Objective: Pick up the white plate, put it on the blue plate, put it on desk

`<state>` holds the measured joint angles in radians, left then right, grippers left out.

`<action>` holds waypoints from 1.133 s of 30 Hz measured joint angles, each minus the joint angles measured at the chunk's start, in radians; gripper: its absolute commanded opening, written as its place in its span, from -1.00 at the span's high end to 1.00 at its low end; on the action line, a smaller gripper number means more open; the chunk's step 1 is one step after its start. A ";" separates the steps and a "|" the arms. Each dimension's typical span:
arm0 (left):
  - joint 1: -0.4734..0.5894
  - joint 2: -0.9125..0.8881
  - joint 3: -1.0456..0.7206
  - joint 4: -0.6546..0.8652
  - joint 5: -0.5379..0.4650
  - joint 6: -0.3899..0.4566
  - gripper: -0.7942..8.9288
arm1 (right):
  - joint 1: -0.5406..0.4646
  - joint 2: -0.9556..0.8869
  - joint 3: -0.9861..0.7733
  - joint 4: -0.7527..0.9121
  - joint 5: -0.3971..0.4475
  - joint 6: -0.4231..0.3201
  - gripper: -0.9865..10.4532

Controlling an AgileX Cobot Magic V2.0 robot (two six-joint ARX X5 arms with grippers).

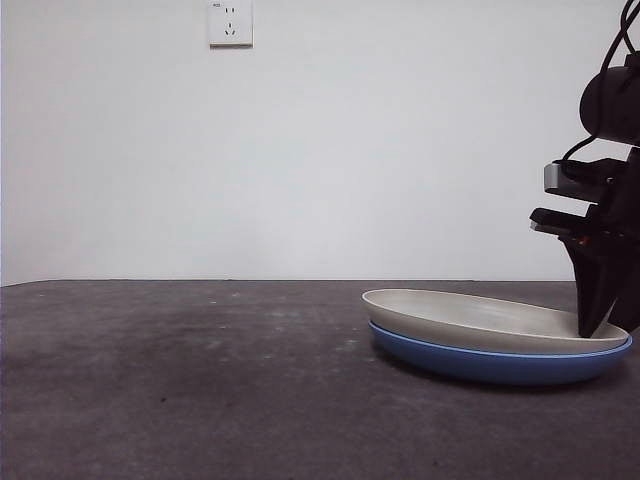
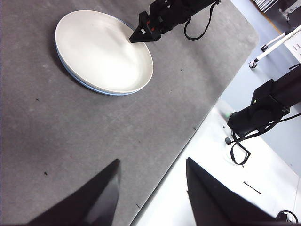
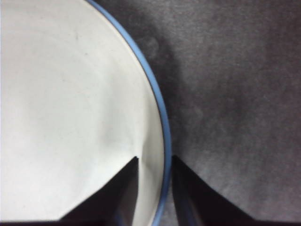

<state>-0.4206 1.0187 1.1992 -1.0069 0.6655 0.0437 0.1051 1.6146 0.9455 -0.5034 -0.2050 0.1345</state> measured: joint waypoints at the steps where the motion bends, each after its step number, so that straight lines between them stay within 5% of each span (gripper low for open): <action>1: 0.000 0.000 0.000 0.000 0.000 0.000 0.38 | -0.002 0.000 0.000 0.000 0.000 0.000 0.77; 21: 0.000 0.000 0.000 0.000 0.000 0.000 0.38 | -0.021 -0.183 0.004 -0.002 -0.005 0.000 0.81; 25: 0.000 0.000 0.000 0.000 0.000 0.000 0.38 | -0.027 -0.244 0.004 -0.001 -0.061 0.006 0.81; 34: 0.000 0.000 0.000 0.000 0.000 0.000 0.38 | 0.055 -0.255 0.004 0.035 -0.081 0.058 0.81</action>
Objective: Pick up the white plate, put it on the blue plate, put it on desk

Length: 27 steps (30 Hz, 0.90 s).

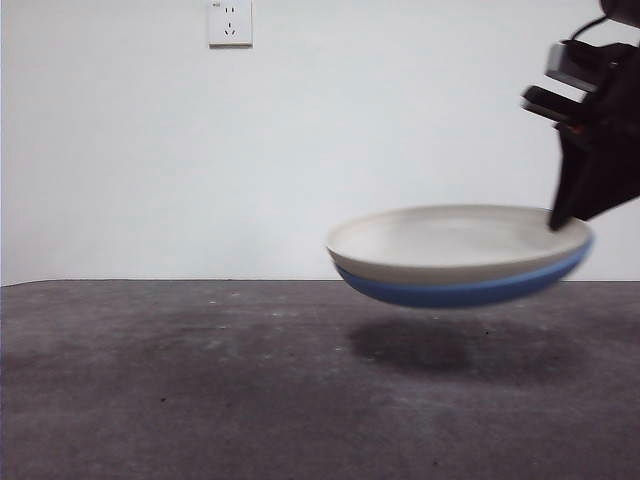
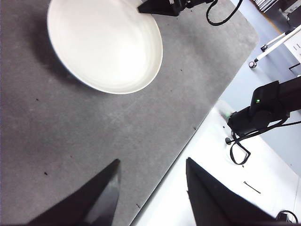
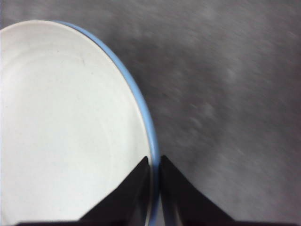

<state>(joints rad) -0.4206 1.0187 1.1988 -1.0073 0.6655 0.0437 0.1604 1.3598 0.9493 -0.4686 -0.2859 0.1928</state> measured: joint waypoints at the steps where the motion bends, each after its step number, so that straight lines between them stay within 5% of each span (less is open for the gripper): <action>1: 0.000 0.000 0.000 0.000 0.000 0.000 0.38 | 0.018 0.000 0.000 0.020 0.000 0.013 0.81; 14: 0.000 0.000 0.000 -0.006 0.000 0.000 0.38 | 0.179 0.188 0.003 0.191 -0.001 0.158 0.81; 27: 0.000 0.000 0.000 -0.013 0.000 0.000 0.38 | 0.239 0.396 0.111 0.238 0.002 0.203 0.81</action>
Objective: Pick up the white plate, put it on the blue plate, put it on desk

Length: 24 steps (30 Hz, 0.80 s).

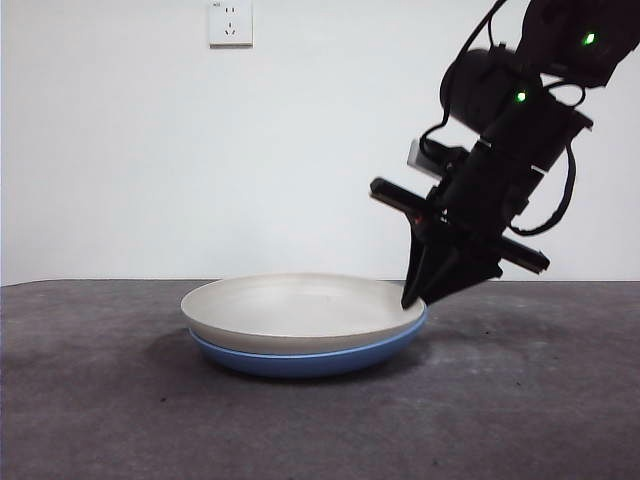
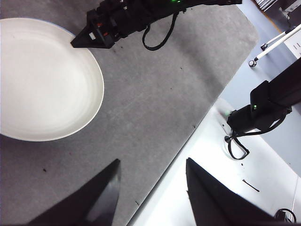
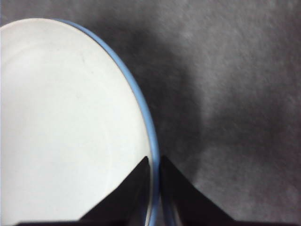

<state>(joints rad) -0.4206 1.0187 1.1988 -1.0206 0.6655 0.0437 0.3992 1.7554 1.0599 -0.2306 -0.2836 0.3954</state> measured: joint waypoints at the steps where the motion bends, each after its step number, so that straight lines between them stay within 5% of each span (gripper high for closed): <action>1: 0.000 0.000 0.000 -0.005 0.000 0.000 0.38 | 0.000 0.005 0.000 -0.002 0.004 0.002 0.81; 12: 0.000 0.000 0.000 -0.009 0.000 0.000 0.38 | -0.013 0.007 0.003 -0.071 0.045 -0.010 0.78; 18: 0.000 0.000 0.000 -0.009 0.000 0.000 0.38 | -0.014 0.007 0.003 -0.083 0.050 -0.024 0.21; 24: 0.000 0.000 0.000 -0.009 0.000 0.000 0.38 | -0.014 -0.014 0.003 -0.103 0.053 -0.025 0.15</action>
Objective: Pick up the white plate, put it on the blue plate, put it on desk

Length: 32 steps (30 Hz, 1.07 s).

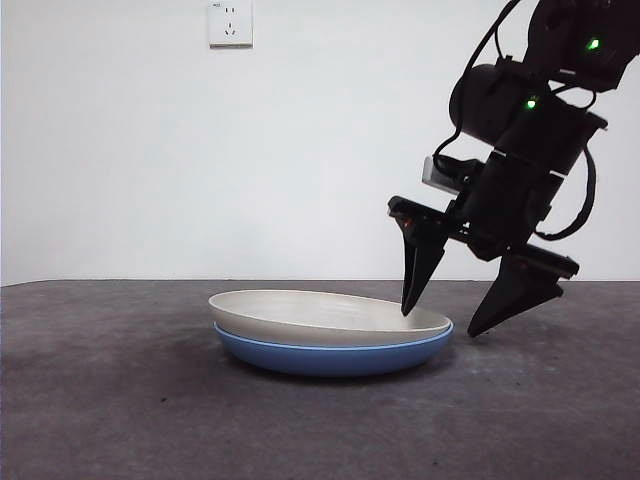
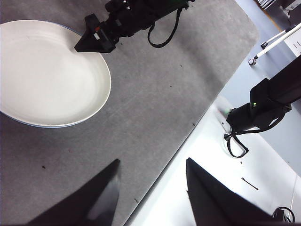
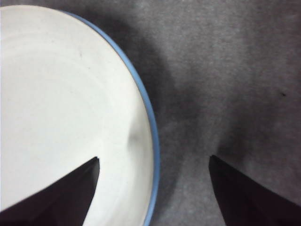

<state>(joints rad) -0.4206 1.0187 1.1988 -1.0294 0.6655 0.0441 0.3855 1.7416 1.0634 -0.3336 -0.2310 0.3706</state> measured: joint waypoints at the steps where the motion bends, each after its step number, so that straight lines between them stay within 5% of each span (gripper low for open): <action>1: 0.000 0.000 0.000 0.000 0.000 0.000 0.38 | 0.000 -0.013 0.000 -0.002 0.002 0.000 0.15; 12: 0.000 0.000 0.000 0.000 0.000 0.000 0.38 | -0.014 -0.347 0.000 -0.151 0.015 -0.093 0.15; 26: 0.000 0.000 0.000 0.001 0.000 0.000 0.38 | -0.003 -0.751 0.000 -0.610 -0.215 -0.236 0.15; 32: 0.000 0.000 0.000 0.000 0.000 0.000 0.38 | 0.021 -0.833 0.000 -0.768 -0.237 -0.278 0.15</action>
<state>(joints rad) -0.4206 1.0187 1.1988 -1.0290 0.6655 0.0441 0.4061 0.9085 1.0634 -1.1019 -0.4683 0.0921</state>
